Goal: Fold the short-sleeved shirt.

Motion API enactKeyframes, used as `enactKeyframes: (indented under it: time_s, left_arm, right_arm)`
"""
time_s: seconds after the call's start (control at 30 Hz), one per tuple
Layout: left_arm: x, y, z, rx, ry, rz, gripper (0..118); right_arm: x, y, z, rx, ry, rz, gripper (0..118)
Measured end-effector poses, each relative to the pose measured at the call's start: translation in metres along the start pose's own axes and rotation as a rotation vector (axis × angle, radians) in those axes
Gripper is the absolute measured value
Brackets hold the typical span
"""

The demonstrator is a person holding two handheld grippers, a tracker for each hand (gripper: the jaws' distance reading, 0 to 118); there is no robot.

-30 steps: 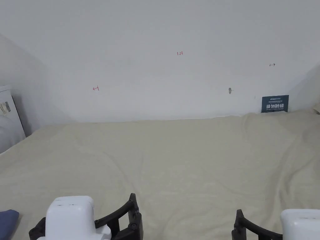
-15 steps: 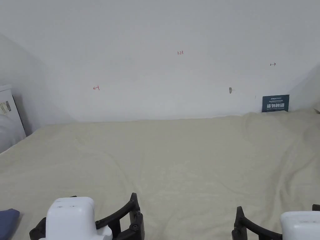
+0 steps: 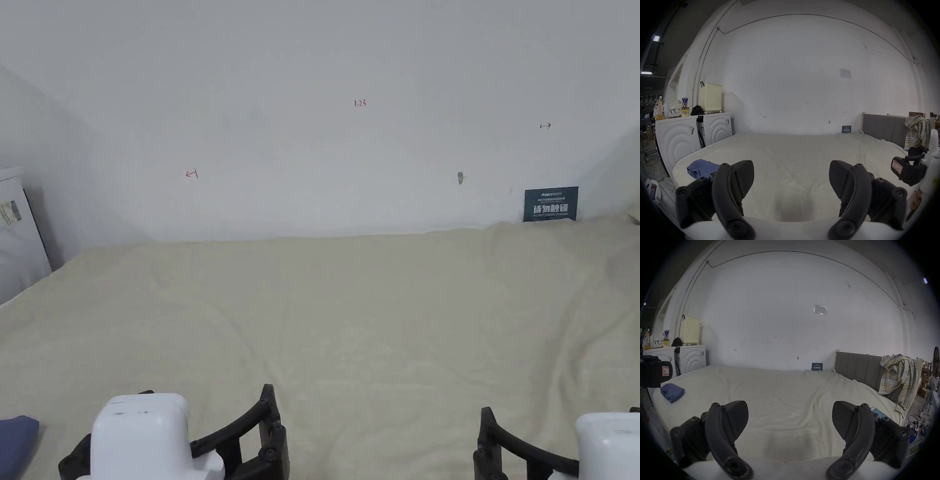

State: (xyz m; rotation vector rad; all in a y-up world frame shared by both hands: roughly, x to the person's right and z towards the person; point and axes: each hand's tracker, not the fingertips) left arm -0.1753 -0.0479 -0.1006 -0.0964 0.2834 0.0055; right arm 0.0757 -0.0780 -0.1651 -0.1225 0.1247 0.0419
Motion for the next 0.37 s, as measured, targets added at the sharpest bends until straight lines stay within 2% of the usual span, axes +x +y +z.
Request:
enactKeyframes:
  time_s: [0.37]
  left_arm:
    - [-0.0005, -0.0008, 0.0003, -0.002, -0.002, 0.003, 97]
  right_arm:
    - [0.0000, -0.0011, -0.0007, -0.007, 0.002, 0.003, 107]
